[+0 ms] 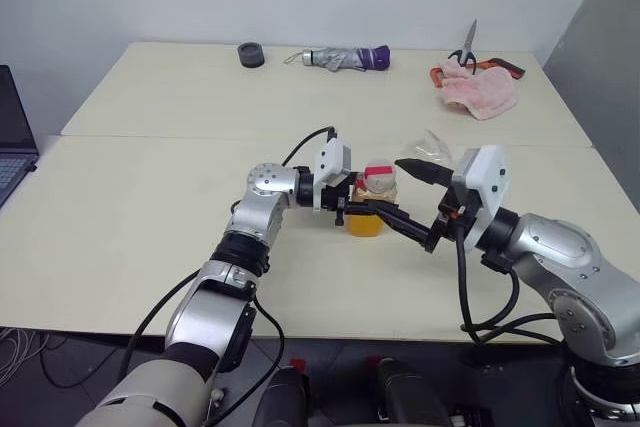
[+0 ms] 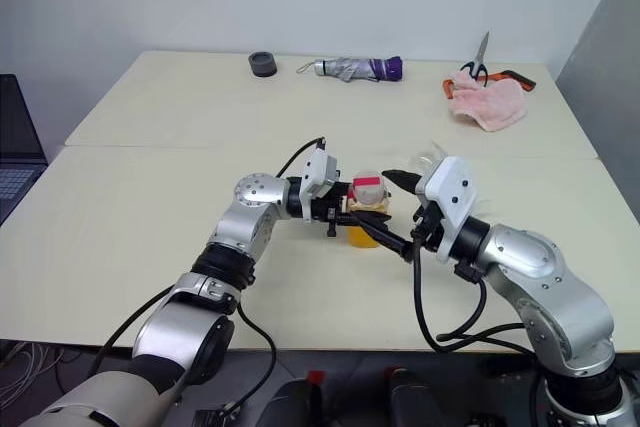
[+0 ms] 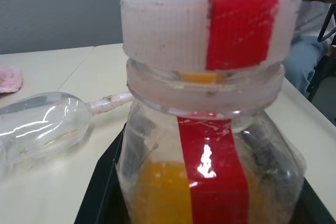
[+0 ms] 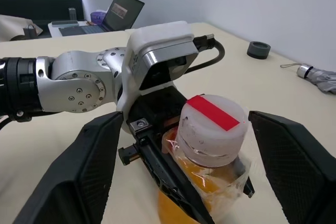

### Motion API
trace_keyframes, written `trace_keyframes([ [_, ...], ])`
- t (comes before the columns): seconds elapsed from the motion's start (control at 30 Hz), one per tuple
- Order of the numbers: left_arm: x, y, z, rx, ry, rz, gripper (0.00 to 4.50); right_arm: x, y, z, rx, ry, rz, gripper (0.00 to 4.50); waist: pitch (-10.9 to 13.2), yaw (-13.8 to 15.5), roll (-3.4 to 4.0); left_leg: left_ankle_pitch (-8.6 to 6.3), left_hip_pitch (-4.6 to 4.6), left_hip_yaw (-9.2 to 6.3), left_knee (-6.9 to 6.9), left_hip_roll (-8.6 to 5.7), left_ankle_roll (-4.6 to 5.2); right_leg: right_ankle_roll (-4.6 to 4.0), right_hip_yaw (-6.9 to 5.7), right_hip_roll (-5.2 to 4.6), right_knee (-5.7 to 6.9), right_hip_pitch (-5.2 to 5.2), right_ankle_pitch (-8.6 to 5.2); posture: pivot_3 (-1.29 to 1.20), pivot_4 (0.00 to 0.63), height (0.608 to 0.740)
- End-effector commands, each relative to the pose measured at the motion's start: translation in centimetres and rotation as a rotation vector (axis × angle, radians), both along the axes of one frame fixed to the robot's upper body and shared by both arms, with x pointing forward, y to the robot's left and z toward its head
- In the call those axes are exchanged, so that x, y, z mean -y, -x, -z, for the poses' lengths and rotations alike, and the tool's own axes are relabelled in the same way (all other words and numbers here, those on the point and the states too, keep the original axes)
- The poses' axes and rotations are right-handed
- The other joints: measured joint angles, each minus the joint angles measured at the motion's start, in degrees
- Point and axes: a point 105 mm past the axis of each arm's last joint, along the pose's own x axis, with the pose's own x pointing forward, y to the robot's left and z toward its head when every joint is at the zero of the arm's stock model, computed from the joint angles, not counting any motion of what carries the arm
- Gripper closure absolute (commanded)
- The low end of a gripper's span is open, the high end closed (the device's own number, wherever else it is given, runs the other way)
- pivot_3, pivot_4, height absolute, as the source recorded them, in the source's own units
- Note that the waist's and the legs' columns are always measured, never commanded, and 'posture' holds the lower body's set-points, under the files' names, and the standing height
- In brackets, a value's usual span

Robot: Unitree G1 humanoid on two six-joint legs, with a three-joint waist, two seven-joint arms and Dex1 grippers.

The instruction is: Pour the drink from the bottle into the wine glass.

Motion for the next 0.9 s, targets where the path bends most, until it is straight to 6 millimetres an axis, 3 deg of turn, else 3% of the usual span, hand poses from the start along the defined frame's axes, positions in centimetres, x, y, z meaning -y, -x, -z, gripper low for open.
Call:
trace_keyframes([
  [0.03, 0.5, 0.2, -1.7, 0.054, 0.032, 0.029, 2.79, 0.3, 0.1, -1.5, 0.041, -0.032, -0.002, 0.00, 0.00, 0.00, 0.00, 0.00, 0.00, 0.00, 0.00, 0.00, 0.00, 0.00, 0.00, 0.00, 0.00, 0.00, 0.00, 0.00, 0.150, 0.740],
  [0.9, 0.7, 1.4, -2.3, 0.026, 0.051, 0.091, 2.79, -1.1, -2.1, -1.4, -0.028, -0.063, -0.098, 0.00, 0.00, 0.00, 0.00, 0.00, 0.00, 0.00, 0.00, 0.01, 0.00, 0.00, 0.00, 0.00, 0.00, 0.00, 0.00, 0.00, 0.150, 0.740],
])
